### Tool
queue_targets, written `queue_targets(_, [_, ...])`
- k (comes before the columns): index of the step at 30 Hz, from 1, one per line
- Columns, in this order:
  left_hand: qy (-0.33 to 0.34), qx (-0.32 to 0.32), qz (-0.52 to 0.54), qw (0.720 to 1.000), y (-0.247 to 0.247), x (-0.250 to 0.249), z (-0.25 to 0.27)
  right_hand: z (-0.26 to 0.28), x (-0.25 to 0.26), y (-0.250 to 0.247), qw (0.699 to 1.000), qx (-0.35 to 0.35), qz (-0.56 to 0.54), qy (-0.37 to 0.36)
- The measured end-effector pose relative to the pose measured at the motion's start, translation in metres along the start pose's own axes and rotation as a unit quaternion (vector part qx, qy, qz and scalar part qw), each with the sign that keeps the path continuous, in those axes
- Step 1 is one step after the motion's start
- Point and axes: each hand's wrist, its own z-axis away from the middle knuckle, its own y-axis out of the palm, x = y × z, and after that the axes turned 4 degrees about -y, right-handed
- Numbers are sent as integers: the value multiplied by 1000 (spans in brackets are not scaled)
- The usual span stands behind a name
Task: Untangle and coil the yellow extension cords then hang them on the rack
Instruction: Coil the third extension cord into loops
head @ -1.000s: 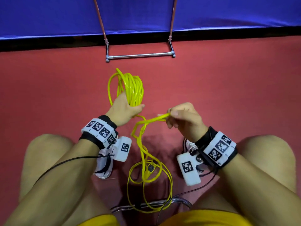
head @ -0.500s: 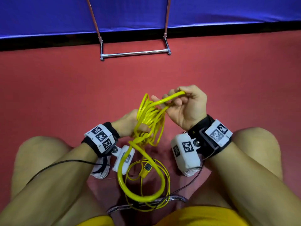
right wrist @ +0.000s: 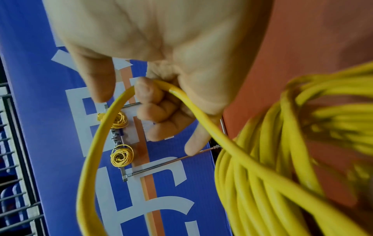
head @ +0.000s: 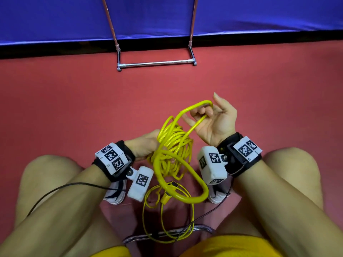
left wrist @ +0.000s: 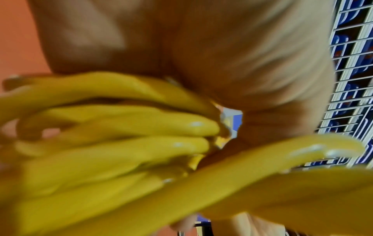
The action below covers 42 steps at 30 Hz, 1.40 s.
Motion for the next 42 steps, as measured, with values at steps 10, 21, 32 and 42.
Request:
queue_targets(10, [-20, -192, -145, 970, -7, 10, -10, 4, 5, 9, 995, 33, 94, -30])
queue_targets(21, [69, -526, 2, 847, -61, -5, -8, 1, 8, -21, 949, 96, 281, -103])
queue_targets(32, [54, -523, 235, 817, -42, -21, 2, -6, -14, -75, 525, 79, 841, -105])
queue_targets(42, [61, -537, 90, 837, -16, -5, -25, 18, -97, -19, 755, 145, 623, -145])
